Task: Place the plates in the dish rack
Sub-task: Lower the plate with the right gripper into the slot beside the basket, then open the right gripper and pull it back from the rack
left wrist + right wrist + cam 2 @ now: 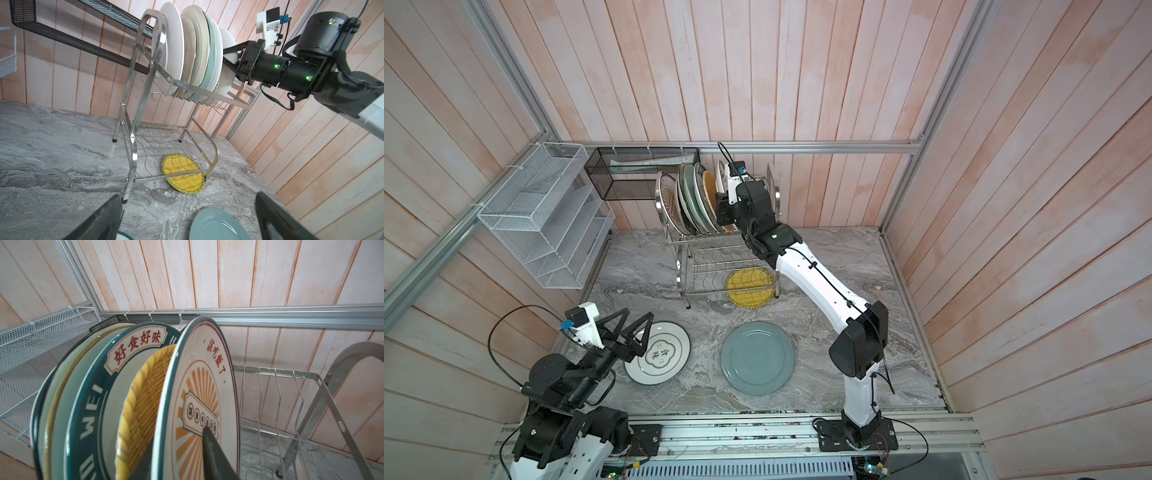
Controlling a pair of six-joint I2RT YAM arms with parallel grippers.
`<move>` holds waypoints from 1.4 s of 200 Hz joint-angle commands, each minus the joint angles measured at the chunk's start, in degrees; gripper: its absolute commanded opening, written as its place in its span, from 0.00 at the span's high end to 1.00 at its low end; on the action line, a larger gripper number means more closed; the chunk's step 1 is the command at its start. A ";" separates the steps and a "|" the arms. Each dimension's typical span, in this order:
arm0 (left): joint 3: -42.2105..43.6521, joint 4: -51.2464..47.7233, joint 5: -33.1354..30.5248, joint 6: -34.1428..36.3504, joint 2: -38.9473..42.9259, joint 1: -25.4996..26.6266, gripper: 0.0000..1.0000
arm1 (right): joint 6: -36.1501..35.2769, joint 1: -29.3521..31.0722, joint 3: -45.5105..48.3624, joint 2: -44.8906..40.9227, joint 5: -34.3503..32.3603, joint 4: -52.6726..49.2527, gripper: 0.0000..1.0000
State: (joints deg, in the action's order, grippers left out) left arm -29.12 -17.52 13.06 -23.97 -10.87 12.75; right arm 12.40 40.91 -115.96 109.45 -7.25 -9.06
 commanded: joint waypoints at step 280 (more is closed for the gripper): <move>0.30 -33.88 -20.70 -48.22 -6.51 1.20 0.00 | 10.28 1.17 47.88 -43.75 10.93 14.64 0.46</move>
State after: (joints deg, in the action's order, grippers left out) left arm -29.34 -38.13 -2.70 -53.17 -21.54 14.13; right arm 18.92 41.87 -76.14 71.48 0.82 1.06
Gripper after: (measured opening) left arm 0.999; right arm 0.507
